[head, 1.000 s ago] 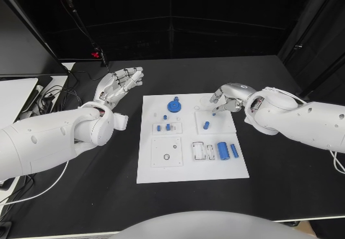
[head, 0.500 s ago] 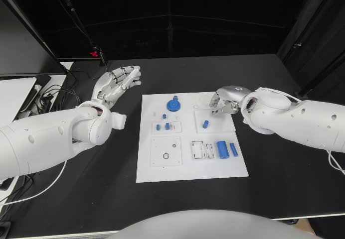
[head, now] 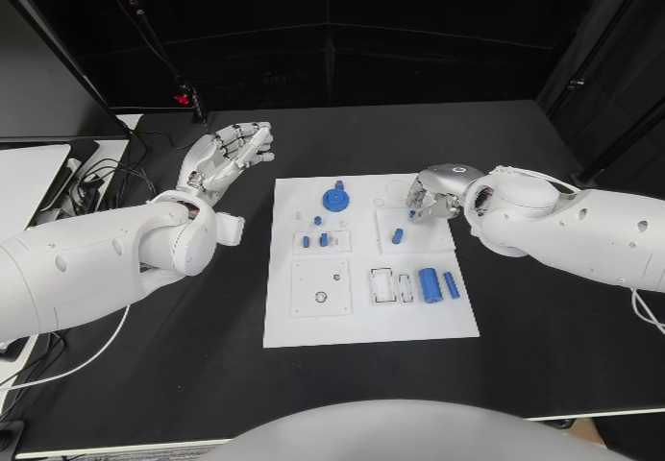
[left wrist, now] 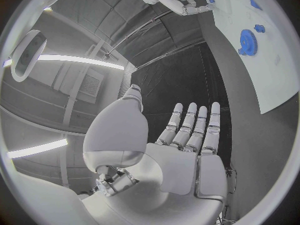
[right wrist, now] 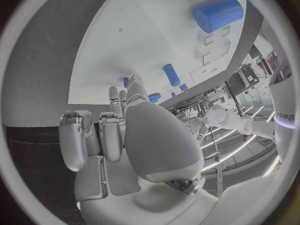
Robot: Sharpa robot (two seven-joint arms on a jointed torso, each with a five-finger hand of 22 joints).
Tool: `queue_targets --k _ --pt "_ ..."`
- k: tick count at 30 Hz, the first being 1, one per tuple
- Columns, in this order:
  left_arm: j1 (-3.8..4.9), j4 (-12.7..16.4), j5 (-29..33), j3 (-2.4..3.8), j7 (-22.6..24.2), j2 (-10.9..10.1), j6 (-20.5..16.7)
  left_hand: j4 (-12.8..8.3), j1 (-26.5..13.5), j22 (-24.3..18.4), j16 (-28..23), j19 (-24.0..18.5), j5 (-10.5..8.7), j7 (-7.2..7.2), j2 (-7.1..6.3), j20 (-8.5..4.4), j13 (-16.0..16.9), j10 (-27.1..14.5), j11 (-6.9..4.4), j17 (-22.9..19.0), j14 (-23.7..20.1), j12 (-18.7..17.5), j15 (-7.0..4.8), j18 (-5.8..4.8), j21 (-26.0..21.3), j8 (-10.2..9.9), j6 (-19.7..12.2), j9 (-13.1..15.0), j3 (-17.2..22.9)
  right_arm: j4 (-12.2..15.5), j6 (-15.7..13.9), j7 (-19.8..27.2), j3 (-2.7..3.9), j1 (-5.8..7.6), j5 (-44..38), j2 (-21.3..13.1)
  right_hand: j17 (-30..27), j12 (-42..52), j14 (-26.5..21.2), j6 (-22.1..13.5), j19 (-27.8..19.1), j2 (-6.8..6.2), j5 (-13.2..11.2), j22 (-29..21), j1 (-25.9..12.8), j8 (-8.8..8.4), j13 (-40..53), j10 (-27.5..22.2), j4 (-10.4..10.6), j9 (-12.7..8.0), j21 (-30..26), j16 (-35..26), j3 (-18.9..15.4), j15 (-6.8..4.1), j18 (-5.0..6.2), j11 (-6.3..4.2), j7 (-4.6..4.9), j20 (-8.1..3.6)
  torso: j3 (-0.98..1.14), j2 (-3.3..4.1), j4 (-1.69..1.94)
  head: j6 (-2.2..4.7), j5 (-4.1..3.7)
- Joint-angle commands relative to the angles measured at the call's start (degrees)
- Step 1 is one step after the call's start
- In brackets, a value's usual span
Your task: Assemble the parts on the task board
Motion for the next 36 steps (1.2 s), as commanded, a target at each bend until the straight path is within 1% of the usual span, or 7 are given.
queue_targets --k 1,6,11,22,27,33,36 --pt "0.08 0.1 0.2 0.05 4.9 0.0 0.2 0.0 0.0 -0.1 0.3 0.4 0.28 8.01 0.52 -0.06 0.0 -0.4 0.02 -0.2 -0.3 0.4 0.03 -0.9 0.2 0.4 -0.4 0.1 0.4 -0.1 1.4 -1.1 0.02 0.07 -1.3 0.2 15.1 -0.5 6.2 0.5 6.0 0.01 -0.1 15.1 0.6 -0.26 -0.2 0.6 0.1 -0.1 0.2 0.1 0.4 -0.42 -0.43 -0.1 -0.04 -0.25 0.03 -0.02 -0.05 -0.11 0.1" --pt "0.09 0.1 0.2 0.05 4.8 0.0 0.1 -0.1 0.1 -0.4 0.9 0.6 0.27 8.03 1.33 -0.06 -0.1 -1.0 0.04 -0.9 -0.4 1.4 0.05 -0.89 0.2 1.4 -0.9 0.1 0.7 -0.2 2.6 -2.2 0.02 0.03 -1.3 0.7 15.1 -1.0 6.2 0.9 6.0 0.1 -0.1 15.1 0.9 -0.28 -0.6 1.7 0.1 0.0 0.2 0.1 0.8 -0.63 -0.43 -0.44 -0.43 -0.42 0.04 0.0 0.0 -0.15 0.0" --pt "0.09 0.1 0.2 0.05 4.7 0.0 0.1 -0.1 0.1 -0.9 1.4 0.5 0.22 8.03 2.0 -0.06 -0.2 -1.3 0.05 -1.4 -0.6 2.2 0.05 -0.93 0.2 2.2 -1.3 0.0 0.9 0.0 3.0 -2.5 0.02 0.0 -1.4 0.9 15.1 -1.5 6.2 2.7 6.0 0.3 -0.1 15.1 1.4 0.36 -0.7 3.7 0.2 0.2 0.2 0.1 1.2 -0.89 -0.43 -0.92 -0.89 -0.77 0.04 0.05 0.0 -0.32 -0.02" --pt "0.09 0.0 0.2 0.05 4.6 0.0 0.2 -0.1 0.1 -1.1 1.8 0.5 0.23 8.04 2.37 -0.06 -0.3 -1.6 0.05 -1.8 -0.6 2.8 0.09 -0.94 0.2 2.7 -1.6 0.0 0.9 0.2 3.7 -3.9 0.02 -0.04 -1.4 1.0 15.1 -3.0 6.2 5.8 6.0 1.05 -0.1 15.1 2.0 1.33 -0.7 7.1 0.2 0.5 0.2 0.1 1.9 -1.49 -0.43 -1.58 -1.48 -1.32 0.04 -0.01 -0.03 -0.48 0.01" --pt "0.09 0.0 0.2 0.05 4.5 0.0 0.3 -0.1 0.1 -1.2 1.9 0.5 0.23 8.04 2.53 -0.06 -0.3 -1.7 0.06 -2.0 -0.6 3.0 0.1 -0.94 0.2 3.0 -1.7 0.0 0.9 0.2 4.0 -4.7 0.02 -0.05 -1.6 1.1 15.1 -3.9 6.2 6.7 6.0 1.02 -0.1 15.1 2.5 1.47 -0.7 8.3 0.2 0.5 0.2 0.1 2.1 -1.64 -0.43 -1.69 -1.5 -1.48 0.05 0.02 -0.02 -0.43 -0.1" --pt "0.09 0.0 0.2 0.05 4.5 0.0 0.4 -0.1 0.0 -1.4 2.2 0.5 0.2 8.04 2.75 -0.07 -0.4 -1.8 0.08 -2.2 -0.7 3.4 0.14 -0.94 0.2 3.3 -1.8 0.0 0.9 0.3 3.7 -5.2 0.02 -0.06 -2.5 1.2 15.1 -4.7 6.2 8.2 6.0 1.38 -0.1 15.1 4.0 1.91 -0.7 10.0 -0.2 0.6 0.2 0.1 2.9 -1.85 -0.43 -2.02 -1.75 -1.65 0.03 -0.02 -0.09 -0.46 0.06" --pt "0.09 0.0 0.2 0.05 4.4 0.0 0.4 -0.1 0.0 -1.4 2.2 0.5 0.2 8.04 2.75 -0.07 -0.4 -1.8 0.08 -2.2 -0.7 3.4 0.14 -0.94 0.2 3.3 -1.8 0.0 0.9 0.4 3.3 -5.3 0.02 -0.07 -2.9 1.2 15.1 -5.1 6.2 9.0 6.0 1.54 -0.1 15.1 4.7 2.15 -0.7 10.9 -0.3 0.7 0.2 0.1 3.3 -1.96 -0.43 -2.15 -1.85 -1.76 0.04 0.02 0.01 -0.45 0.01"
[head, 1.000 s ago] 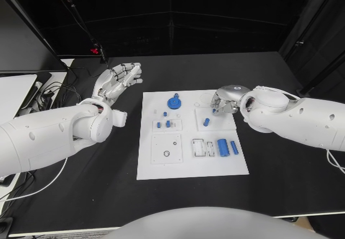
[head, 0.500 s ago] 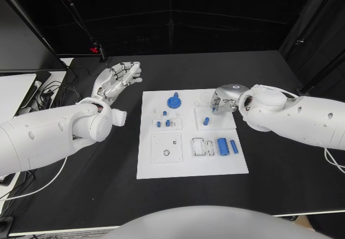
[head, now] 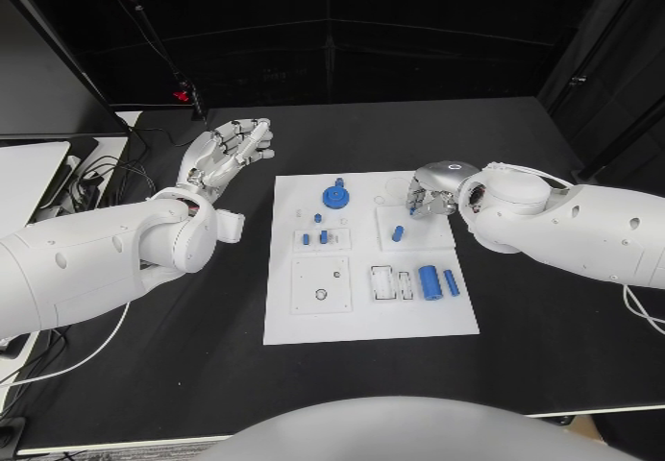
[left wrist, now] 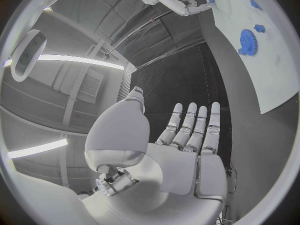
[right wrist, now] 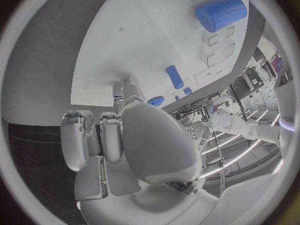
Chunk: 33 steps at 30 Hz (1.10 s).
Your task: Assemble the parts on the task board
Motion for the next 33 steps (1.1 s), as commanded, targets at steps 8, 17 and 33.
queue_targets --k 8,17,33 --pt "0.08 0.1 0.1 0.06 4.4 -0.2 0.5 -0.1 0.0 -0.1 0.4 0.3 0.21 8.04 0.57 0.12 -0.1 -0.6 -0.01 -0.2 -0.5 0.4 -0.01 -0.94 0.2 0.3 -0.5 0.0 0.3 1.1 -1.5 -0.8 -0.16 -0.23 -1.7 -0.3 15.1 -1.3 6.0 1.2 6.0 -0.03 -0.1 15.1 0.9 0.35 0.0 1.5 0.4 0.1 0.2 0.1 0.7 -0.61 -0.43 0.07 -0.03 -0.64 -0.01 0.01 -0.02 -0.04 0.03" --pt "0.07 0.1 0.1 0.06 4.3 -0.2 0.6 -0.1 0.0 -0.1 0.4 0.3 0.21 8.04 0.57 0.12 -0.1 -0.6 -0.01 -0.2 -0.5 0.4 -0.01 -0.94 0.2 0.3 -0.5 0.0 0.3 2.9 -7.1 -0.2 -0.15 -0.33 -2.3 -1.2 15.1 -2.0 6.0 1.5 6.0 0.18 -0.1 15.1 0.8 0.27 0.0 2.1 0.5 0.0 0.2 0.1 0.9 -0.57 -0.43 0.17 0.06 -0.64 -0.01 0.01 -0.07 -0.05 0.09" --pt "-0.01 -0.3 0.1 0.06 4.0 -0.2 0.9 -0.1 0.1 -0.2 0.6 0.3 0.23 8.05 0.79 0.12 -0.2 -0.7 0.01 -0.5 -0.5 0.8 0.06 -0.93 0.2 0.7 -0.6 -0.1 0.3 9.3 -14.8 2.5 -0.08 -0.3 -2.4 -6.0 15.1 -3.0 6.0 2.0 6.0 -0.01 -0.1 15.1 1.3 0.14 0.0 2.8 0.4 0.0 0.2 0.1 1.3 -0.42 -0.43 0.38 0.27 -0.56 -0.03 -0.06 0.02 0.04 0.06"
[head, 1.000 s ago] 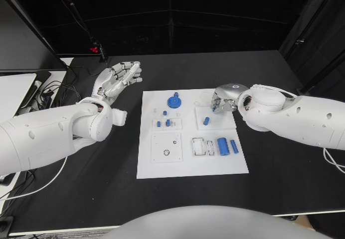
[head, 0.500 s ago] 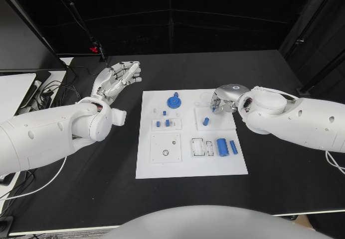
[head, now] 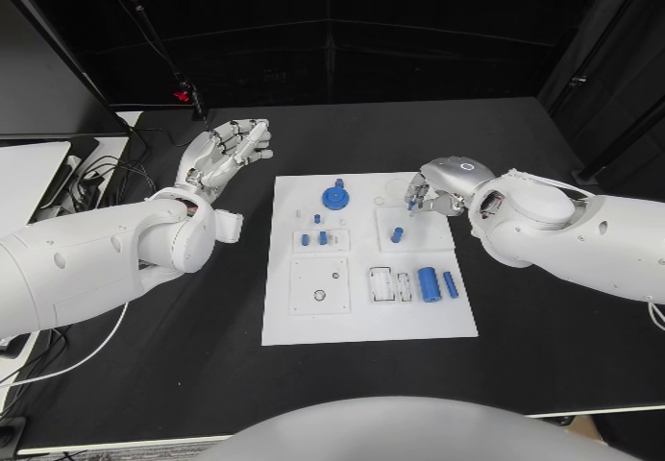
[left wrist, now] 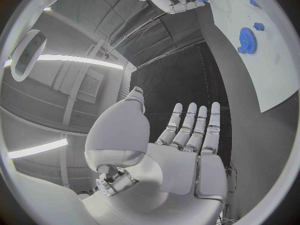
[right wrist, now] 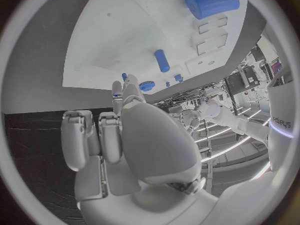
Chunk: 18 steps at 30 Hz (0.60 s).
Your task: Assemble the parts on the task board
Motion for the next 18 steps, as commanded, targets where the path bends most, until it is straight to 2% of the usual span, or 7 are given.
queue_targets --k 1,8,18 --pt "0.05 -0.1 0.1 0.06 4.0 0.1 0.7 -0.1 0.0 -0.1 0.3 0.3 0.24 8.25 0.79 0.12 -0.1 -0.3 0.01 -0.2 -0.5 0.3 0.06 -0.93 0.2 0.3 -0.4 -0.1 0.3 1.6 -4.8 1.8 0.07 0.14 -0.6 -1.0 15.1 -0.6 6.2 0.6 6.0 0.08 0.1 15.1 0.7 0.09 -0.1 0.5 -0.1 0.1 0.2 0.1 0.4 -0.2 -0.43 0.08 0.09 -0.13 0.0 -0.04 0.03 0.05 -0.01" --pt "-0.03 -0.4 0.1 0.06 3.9 0.3 0.7 -0.1 0.0 -0.1 0.3 0.3 0.24 8.25 0.79 0.12 -0.1 -0.3 0.01 -0.2 -0.5 0.3 0.06 -0.93 0.2 0.3 -0.4 -0.1 0.3 4.1 -7.8 4.5 0.17 0.25 0.1 -1.8 15.1 -1.2 6.2 0.9 6.0 -0.21 0.1 15.1 0.8 0.0 0.0 0.9 0.0 0.0 0.2 0.1 0.6 -0.06 -0.43 0.25 0.24 -0.03 0.05 -0.01 0.09 0.0 0.07" --pt "-0.08 -0.6 0.1 0.06 3.8 0.5 0.6 -0.1 0.0 -0.1 0.3 0.4 0.24 8.25 0.87 0.12 -0.1 -0.4 0.01 -0.3 -0.5 0.5 0.06 -0.93 0.2 0.4 -0.5 -0.1 0.3 5.0 -7.8 6.7 0.2 0.29 1.7 0.8 15.1 -1.8 6.2 1.0 6.0 -0.3 0.1 15.1 0.9 -0.19 -0.1 1.2 0.0 0.0 0.2 0.1 0.7 0.11 -0.43 0.52 0.54 0.1 0.03 0.02 0.13 0.01 0.67"
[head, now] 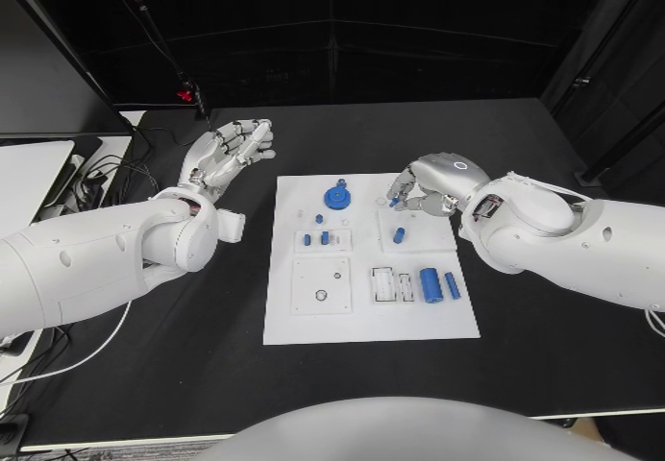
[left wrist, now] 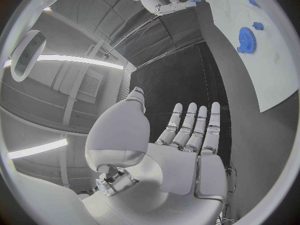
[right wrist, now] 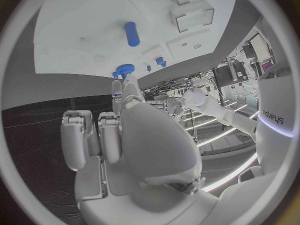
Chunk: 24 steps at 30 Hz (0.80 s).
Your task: Assemble the parts on the task board
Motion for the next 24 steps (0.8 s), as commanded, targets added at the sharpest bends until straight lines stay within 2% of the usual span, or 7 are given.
queue_targets --k 1,5,9,12,17,24 --pt "0.08 -0.1 0.1 0.06 3.8 0.1 0.5 -0.1 0.0 -0.1 0.3 0.4 0.24 8.05 0.44 0.12 -0.1 -0.4 0.02 0.0 -0.5 0.2 0.07 -0.93 0.2 0.2 -0.3 -0.1 0.3 0.5 -1.4 2.4 0.06 0.12 1.3 0.9 15.1 -0.4 6.2 0.3 6.0 -0.19 0.2 15.1 0.5 -0.06 -0.1 0.3 0.1 0.0 0.2 0.1 0.4 0.16 -0.43 0.12 0.34 0.14 -0.01 0.03 0.03 -0.05 0.35" --pt "0.07 -0.1 0.1 0.06 3.8 0.1 0.4 -0.1 0.0 -0.1 0.4 0.4 0.25 8.05 0.44 0.12 -0.1 -0.4 0.02 -0.1 -0.5 0.2 0.07 -0.93 0.2 0.2 -0.3 -0.1 0.3 0.8 -0.6 2.9 0.05 0.11 2.1 2.3 15.1 -0.8 6.2 0.3 6.0 -0.19 0.2 15.1 0.6 -0.2 -0.1 0.4 0.1 0.0 0.2 0.1 0.6 0.3 -0.43 0.3 0.56 0.26 -0.02 0.07 0.02 -0.17 0.82" --pt "0.07 -0.1 0.1 0.06 3.8 0.1 0.4 -0.1 0.1 -0.1 0.4 0.4 0.26 8.05 0.47 0.12 -0.1 -0.4 0.02 -0.1 -0.5 0.3 0.07 -0.93 0.2 0.3 -0.3 -0.1 0.3 1.4 -0.1 3.3 0.04 0.1 2.9 3.1 15.1 -1.2 6.2 0.2 6.0 -0.22 0.3 15.1 0.8 -0.37 -0.1 0.5 0.0 -0.1 0.2 0.1 0.8 0.44 -0.43 0.43 0.75 0.38 0.02 0.12 0.08 -0.22 0.96" --pt "0.07 -0.1 0.1 0.06 3.8 0.1 0.3 -0.1 0.1 -0.1 0.4 0.4 0.26 8.05 0.47 0.12 -0.1 -0.4 0.02 -0.1 -0.5 0.3 0.07 -0.93 0.2 0.3 -0.3 -0.1 0.3 2.0 0.7 3.4 0.02 0.09 3.2 3.7 15.1 -1.3 6.2 0.2 6.0 -0.24 0.3 15.1 0.9 -0.44 -0.1 0.5 0.0 -0.1 0.2 0.1 0.8 0.48 -0.43 0.48 0.82 0.42 0.0 0.11 -0.01 -0.33 1.26" --pt "0.08 -0.2 0.1 0.06 3.8 0.1 0.3 -0.1 0.1 -0.1 0.4 0.4 0.26 8.05 0.47 0.12 -0.1 -0.4 0.02 -0.1 -0.5 0.3 0.07 -0.93 0.2 0.3 -0.3 -0.1 0.3 2.7 2.2 3.3 -0.03 0.06 3.4 4.8 15.1 -1.5 6.2 0.2 6.0 -0.22 0.3 15.1 0.9 -0.53 -0.1 0.5 0.0 -0.1 0.2 0.1 0.9 0.54 -0.43 0.55 0.87 0.49 -0.08 0.07 0.0 -0.72 1.6" --pt "0.07 -0.3 0.1 0.06 3.8 0.2 0.4 -0.1 0.1 -0.1 0.4 0.4 0.26 8.05 0.47 0.12 -0.1 -0.4 0.02 -0.1 -0.5 0.3 0.07 -0.93 0.2 0.3 -0.3 -0.1 0.3 3.8 5.2 2.7 -0.09 -0.57 3.5 6.2 15.1 -1.8 6.2 0.1 6.0 -0.16 0.3 15.1 0.9 -0.67 -0.1 0.5 0.0 -0.2 0.2 0.1 1.1 0.62 -0.43 0.64 0.93 0.58 -0.03 0.03 -0.11 -1.3 2.53"
